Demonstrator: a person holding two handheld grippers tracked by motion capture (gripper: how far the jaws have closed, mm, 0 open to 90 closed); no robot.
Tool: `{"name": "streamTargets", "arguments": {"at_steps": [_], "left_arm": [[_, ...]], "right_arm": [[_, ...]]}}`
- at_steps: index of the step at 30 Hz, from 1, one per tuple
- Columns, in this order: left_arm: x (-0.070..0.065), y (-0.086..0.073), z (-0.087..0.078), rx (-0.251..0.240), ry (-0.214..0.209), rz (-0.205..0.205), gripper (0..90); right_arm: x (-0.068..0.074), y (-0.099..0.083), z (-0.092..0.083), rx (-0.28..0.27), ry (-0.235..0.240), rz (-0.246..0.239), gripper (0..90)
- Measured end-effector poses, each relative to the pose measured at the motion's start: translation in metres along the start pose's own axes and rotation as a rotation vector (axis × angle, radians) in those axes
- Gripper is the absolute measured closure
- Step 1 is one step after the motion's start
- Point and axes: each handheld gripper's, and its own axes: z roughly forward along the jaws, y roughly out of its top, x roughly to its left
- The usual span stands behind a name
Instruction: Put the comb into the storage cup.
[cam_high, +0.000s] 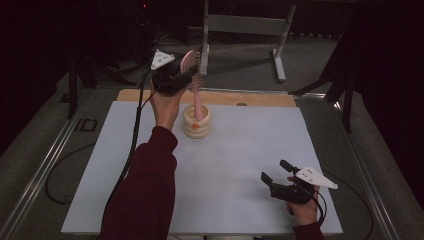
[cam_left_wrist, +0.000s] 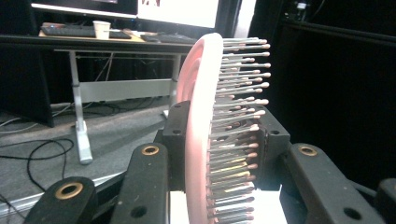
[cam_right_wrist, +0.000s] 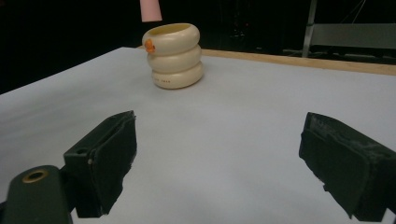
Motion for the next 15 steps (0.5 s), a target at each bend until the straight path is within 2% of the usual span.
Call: {"name": "streamTargets", "arguments": {"at_steps": [11, 15], "left_arm": [[-0.0039, -0.0061, 0.0081, -0.022, 0.059, -0.001, 65.4], [-0.0037, -0.0084, 0.0108, -0.019, 0.067, 0.0, 65.4]], "right_arm": [[0.0018, 0.0, 0.0017, -0.002, 0.007, 0.0, 11.3], [0.0014, 0.0, 0.0014, -0.004, 0.007, 0.003, 11.3]]}}
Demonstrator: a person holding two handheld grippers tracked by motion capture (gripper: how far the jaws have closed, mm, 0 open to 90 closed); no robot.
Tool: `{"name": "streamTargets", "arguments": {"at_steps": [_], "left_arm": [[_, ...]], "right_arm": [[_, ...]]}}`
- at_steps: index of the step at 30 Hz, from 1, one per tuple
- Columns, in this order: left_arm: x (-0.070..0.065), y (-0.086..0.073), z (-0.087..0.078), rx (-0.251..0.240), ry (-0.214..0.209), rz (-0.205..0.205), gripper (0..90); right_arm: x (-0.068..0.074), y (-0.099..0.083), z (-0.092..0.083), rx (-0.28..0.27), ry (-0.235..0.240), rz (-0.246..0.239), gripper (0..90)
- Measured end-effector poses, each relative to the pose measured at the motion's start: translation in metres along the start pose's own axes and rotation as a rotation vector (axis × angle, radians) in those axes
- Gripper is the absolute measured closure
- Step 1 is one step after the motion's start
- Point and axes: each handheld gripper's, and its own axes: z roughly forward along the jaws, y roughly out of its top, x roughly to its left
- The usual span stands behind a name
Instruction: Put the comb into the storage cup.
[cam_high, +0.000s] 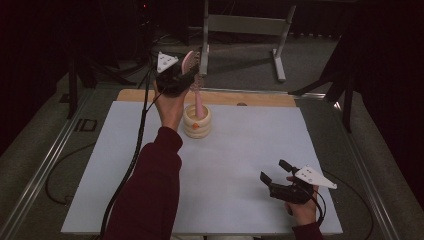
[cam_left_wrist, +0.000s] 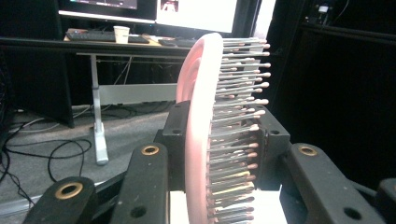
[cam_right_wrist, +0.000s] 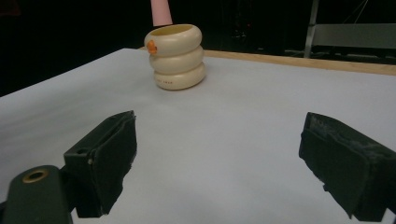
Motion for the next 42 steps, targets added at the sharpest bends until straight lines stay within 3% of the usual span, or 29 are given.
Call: {"name": "streamTargets", "arguments": {"at_steps": [15, 42], "left_arm": [[0.0, -0.009, 0.009, 0.009, -0.016, -0.016, 65.3], [0.007, -0.02, 0.015, 0.015, 0.002, -0.026, 65.2]], "right_arm": [[-0.001, -0.001, 0.0, 0.001, -0.004, 0.002, 11.3], [0.0, -0.002, 0.0, 0.001, 0.001, 0.01, 11.4]]}}
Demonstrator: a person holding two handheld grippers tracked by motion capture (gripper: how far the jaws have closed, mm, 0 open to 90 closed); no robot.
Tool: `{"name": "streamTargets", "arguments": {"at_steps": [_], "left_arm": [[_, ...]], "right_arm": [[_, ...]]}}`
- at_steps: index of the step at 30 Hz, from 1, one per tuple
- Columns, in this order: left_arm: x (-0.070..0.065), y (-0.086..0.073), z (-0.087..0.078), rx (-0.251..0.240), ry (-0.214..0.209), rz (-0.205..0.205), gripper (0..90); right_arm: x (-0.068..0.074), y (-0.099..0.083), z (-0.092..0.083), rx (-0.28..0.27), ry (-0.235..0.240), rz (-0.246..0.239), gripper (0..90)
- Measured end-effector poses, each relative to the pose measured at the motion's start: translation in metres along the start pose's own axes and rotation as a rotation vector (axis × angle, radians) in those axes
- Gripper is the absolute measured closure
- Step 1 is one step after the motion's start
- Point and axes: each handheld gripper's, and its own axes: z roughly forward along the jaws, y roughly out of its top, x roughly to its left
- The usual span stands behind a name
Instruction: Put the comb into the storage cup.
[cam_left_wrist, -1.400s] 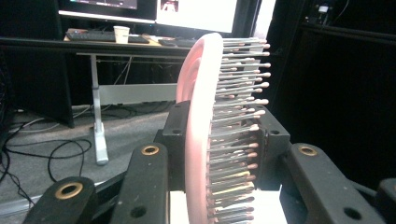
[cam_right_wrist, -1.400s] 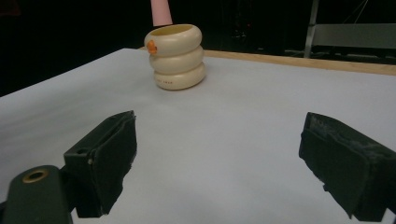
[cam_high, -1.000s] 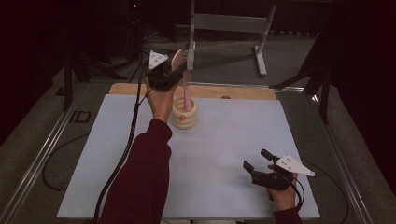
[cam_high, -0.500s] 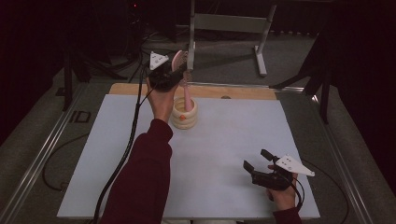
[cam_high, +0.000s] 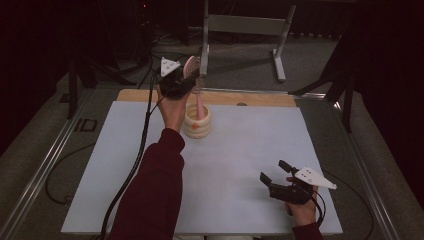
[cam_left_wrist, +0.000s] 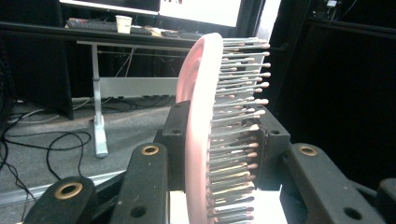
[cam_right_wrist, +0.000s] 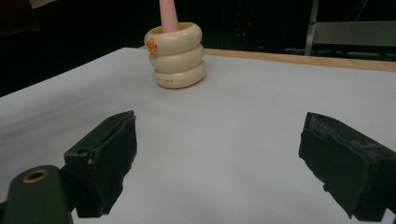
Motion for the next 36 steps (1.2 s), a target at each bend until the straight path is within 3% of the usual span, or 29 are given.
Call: {"name": "streamTargets", "arguments": {"at_steps": [36], "left_arm": [[0.01, -0.027, 0.003, 0.031, -0.004, -0.049, 65.2]], "right_arm": [[0.002, -0.001, 0.001, 0.004, -0.003, -0.006, 12.4]]}}
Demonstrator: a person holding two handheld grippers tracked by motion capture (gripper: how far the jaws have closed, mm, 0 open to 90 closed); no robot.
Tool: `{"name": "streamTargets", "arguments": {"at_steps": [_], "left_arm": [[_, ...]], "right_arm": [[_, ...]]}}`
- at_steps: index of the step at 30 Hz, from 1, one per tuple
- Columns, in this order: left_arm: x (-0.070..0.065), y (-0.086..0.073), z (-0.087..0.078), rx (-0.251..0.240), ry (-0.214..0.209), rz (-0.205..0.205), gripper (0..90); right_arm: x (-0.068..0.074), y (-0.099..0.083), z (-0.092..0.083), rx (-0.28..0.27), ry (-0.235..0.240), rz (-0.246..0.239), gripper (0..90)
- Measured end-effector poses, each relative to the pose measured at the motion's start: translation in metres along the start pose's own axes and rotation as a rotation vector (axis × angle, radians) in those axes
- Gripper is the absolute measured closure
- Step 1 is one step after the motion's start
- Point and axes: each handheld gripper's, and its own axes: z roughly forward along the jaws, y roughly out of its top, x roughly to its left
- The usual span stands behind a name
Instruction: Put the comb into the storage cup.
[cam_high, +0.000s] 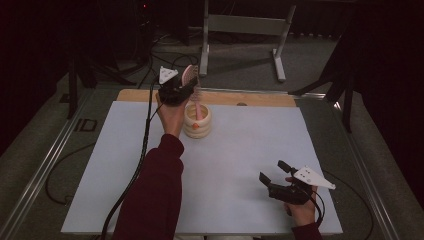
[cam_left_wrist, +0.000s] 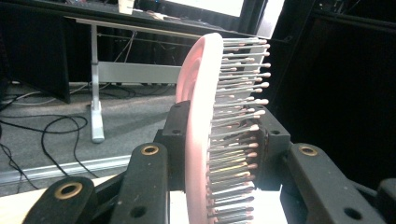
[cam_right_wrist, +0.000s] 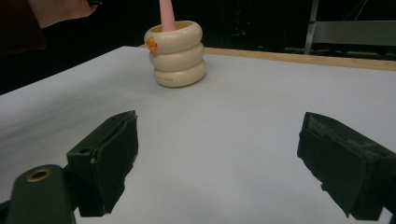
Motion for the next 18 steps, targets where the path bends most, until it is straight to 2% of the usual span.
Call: {"name": "streamTargets", "arguments": {"at_steps": [18], "left_arm": [[-0.005, -0.0074, 0.0053, 0.015, -0.013, 0.013, 65.0]], "right_arm": [[0.0009, -0.0004, 0.0002, 0.002, 0.003, 0.0, 12.4]]}}
